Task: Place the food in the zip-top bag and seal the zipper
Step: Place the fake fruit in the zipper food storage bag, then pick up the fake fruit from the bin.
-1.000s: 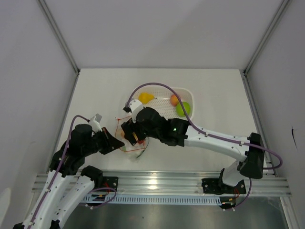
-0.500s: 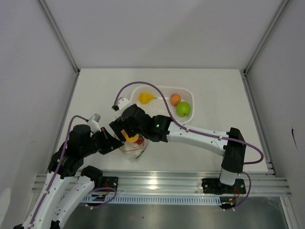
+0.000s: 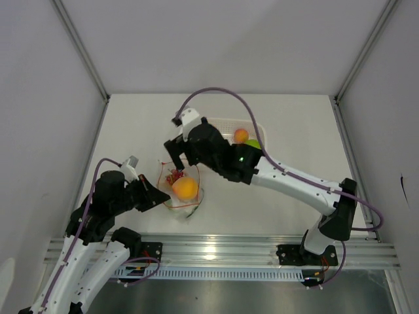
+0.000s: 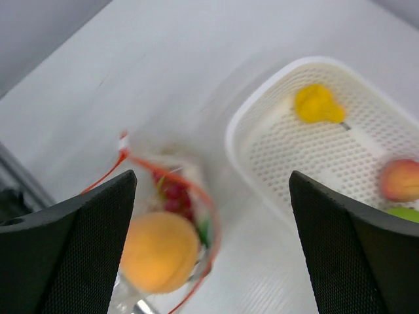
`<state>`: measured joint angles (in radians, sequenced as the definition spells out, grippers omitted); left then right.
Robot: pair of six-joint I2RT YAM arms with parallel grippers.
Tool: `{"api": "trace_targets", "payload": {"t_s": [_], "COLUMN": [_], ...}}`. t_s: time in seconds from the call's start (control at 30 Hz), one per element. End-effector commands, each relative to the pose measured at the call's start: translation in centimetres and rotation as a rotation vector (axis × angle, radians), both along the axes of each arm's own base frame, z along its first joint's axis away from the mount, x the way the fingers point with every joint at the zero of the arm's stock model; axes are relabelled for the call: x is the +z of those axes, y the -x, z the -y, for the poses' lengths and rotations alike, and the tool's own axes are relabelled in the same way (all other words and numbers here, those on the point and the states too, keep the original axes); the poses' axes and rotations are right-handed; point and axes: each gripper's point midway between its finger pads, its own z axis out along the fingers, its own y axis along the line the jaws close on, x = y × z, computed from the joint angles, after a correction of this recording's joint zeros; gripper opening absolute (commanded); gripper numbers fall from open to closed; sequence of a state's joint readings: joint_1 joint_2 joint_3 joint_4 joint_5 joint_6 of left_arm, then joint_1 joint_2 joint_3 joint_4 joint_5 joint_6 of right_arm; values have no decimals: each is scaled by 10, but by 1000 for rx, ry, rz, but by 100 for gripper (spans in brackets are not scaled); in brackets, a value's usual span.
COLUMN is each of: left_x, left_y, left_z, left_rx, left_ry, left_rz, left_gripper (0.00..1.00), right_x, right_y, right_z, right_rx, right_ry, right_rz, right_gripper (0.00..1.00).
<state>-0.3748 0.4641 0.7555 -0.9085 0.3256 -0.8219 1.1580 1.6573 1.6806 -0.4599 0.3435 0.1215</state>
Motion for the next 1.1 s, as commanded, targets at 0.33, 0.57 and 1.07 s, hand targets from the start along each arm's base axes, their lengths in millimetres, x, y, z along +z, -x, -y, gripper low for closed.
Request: {"api": "trace_targets", "payload": {"t_s": [0.33,0.57,1.07], "left_x": [5,-4,-2], "left_y": [2,3,-1], "left_z": [-2,-2,-6], "left_rx": [5,7,30], "left_ry": [-1,-5,-41], "left_rz": [16,-14,-37], "left_gripper": [1,1,1], "right_x": [23,-53,-174], "right_y": [-160,-219,-238], "right_z": [82,66,18], "right_rx": [-299,-333,-296], "right_ry": [-145,-105,-34], "right_rz": [86,-74,-302], "right_gripper": [99,99,90]}}
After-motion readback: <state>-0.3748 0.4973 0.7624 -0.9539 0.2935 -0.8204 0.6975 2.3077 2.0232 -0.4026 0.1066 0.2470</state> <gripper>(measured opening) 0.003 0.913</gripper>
